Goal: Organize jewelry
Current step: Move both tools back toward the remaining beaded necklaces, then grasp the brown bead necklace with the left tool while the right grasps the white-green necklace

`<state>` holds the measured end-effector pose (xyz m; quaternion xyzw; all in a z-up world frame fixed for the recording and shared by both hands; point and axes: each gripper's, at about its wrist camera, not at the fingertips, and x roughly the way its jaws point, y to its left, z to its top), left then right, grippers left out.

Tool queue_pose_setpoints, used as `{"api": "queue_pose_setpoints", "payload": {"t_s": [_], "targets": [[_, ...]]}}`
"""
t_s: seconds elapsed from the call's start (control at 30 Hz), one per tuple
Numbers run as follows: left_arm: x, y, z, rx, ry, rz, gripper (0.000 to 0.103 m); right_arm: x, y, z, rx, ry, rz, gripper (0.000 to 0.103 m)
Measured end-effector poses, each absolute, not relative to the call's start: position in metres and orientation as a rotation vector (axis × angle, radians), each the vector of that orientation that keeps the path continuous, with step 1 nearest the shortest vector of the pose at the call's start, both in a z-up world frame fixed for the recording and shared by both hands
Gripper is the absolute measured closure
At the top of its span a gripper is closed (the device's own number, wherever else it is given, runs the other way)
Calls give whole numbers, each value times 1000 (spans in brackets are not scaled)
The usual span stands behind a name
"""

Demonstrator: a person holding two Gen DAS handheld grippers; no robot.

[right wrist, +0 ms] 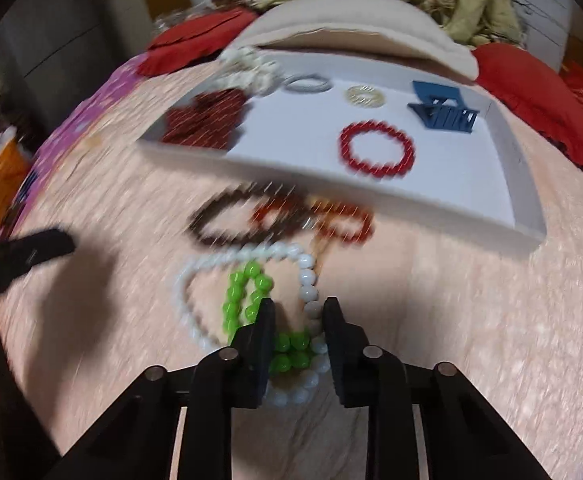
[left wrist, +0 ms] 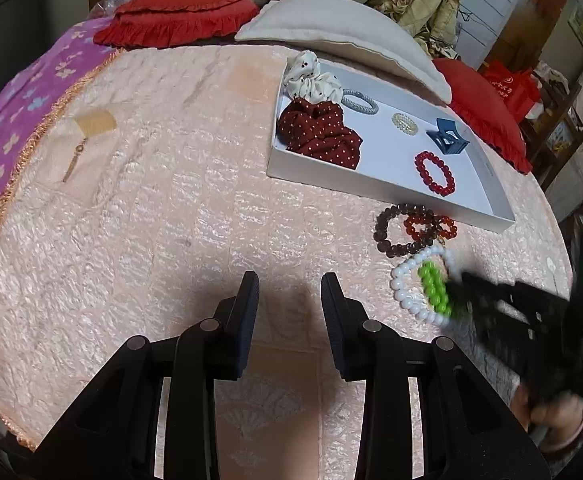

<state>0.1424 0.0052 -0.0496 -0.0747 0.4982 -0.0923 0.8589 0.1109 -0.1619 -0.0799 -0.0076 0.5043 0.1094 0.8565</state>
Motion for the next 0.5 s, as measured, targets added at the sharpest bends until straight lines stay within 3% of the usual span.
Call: {"api": "queue_pose_setpoints", "payload": {"t_s": [0.13,0.5], "targets": [[144,-3,-50,-141,1051,-224,72,87,-184,-81,58,1062,182,84],[200,-81,-66,5,1072,-352,72,58,-257,-65,300,996,91,82]]}}
